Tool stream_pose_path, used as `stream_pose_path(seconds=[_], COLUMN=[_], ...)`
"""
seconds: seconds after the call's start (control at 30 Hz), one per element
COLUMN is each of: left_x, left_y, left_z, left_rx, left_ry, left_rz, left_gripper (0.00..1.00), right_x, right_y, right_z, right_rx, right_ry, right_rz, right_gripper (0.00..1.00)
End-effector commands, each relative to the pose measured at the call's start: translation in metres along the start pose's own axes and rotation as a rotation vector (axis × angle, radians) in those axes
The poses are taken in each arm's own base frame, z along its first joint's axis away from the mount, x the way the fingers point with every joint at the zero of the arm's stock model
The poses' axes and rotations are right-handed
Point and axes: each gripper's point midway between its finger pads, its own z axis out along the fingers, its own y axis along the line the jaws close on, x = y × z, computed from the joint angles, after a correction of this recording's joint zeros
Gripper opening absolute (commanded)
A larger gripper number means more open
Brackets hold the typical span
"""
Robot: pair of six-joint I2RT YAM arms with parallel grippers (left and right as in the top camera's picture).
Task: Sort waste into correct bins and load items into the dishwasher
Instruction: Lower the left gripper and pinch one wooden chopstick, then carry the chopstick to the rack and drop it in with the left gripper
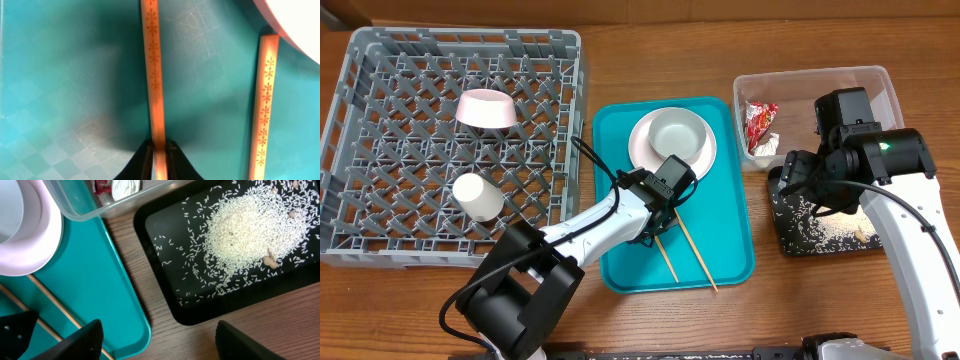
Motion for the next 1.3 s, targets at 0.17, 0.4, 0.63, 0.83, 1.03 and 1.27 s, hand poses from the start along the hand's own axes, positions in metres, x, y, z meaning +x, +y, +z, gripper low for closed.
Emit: stream_pose_path(seconds=[0.17, 0.4, 0.63, 0.83, 1.03, 1.27], left_x=[0.013, 0.013, -0.002, -0.026, -0.068, -0.137], left_y=[0.004, 0.003, 0.0, 0.003, 0.011, 0.034], left_z=[0.012, 0.011, -0.012, -0.053, -0.098, -0.158], left_rx=[-0.018, -0.017, -0.002, 0.004, 0.022, 0.054], left_ry=[0.057, 0.056, 0.027, 0.002, -0.045, -0.171], left_rz=[0.0, -0.004, 0.04, 0.234, 0.373, 0.383], left_gripper=[0.07, 0.04, 0.04, 0.04, 0.04, 0.04], right_x=[-0.005, -0.005, -0.004, -0.004, -0.004, -0.004], right_y=[0.0, 0.0, 0.0, 0.0, 0.0, 0.0], right_z=[-0.005, -0.005, -0.005, -0.005, -0.005, -0.005], right_rx=[-0.003, -0.003, -0.001, -0.001, -0.002, -0.002], right_ry=[-0.024, -0.024, -0.021, -0.021, -0.021, -0.021], right_rz=[0.003, -0.004, -0.02, -0.02, -0.02, -0.02], right_gripper=[0.77, 0.77, 0.77, 0.77, 0.77, 0.77])
